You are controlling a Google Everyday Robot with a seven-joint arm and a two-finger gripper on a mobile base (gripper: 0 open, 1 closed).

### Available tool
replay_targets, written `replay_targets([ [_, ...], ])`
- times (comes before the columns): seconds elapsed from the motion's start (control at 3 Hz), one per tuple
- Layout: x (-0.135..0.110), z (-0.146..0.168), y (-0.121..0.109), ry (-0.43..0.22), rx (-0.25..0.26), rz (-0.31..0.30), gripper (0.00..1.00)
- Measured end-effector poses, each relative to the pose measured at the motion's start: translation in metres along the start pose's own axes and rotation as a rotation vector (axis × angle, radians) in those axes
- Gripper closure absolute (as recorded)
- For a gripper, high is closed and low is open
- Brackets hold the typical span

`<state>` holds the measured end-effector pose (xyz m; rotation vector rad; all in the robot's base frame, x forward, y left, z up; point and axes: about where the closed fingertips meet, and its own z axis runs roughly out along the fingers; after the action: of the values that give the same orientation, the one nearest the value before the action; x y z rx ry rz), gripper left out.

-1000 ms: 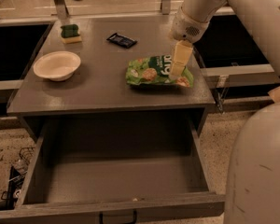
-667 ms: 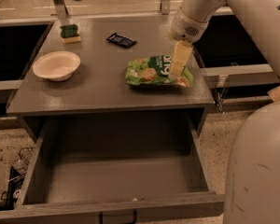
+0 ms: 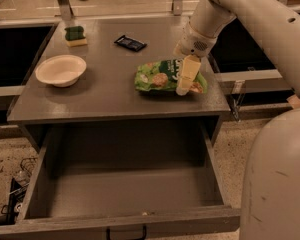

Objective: Place green rice chip bag into top drawer

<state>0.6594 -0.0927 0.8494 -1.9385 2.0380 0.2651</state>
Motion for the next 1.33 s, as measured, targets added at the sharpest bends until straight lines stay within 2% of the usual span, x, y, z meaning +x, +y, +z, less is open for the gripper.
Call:
replay_targets([
  [0.33, 0.0, 0.0, 0.0, 0.0, 0.0, 0.0, 0.0],
  [0.67, 0.0, 0.0, 0.0, 0.0, 0.0, 0.0, 0.15],
  [1.33, 0.0, 0.0, 0.0, 0.0, 0.0, 0.0, 0.61],
])
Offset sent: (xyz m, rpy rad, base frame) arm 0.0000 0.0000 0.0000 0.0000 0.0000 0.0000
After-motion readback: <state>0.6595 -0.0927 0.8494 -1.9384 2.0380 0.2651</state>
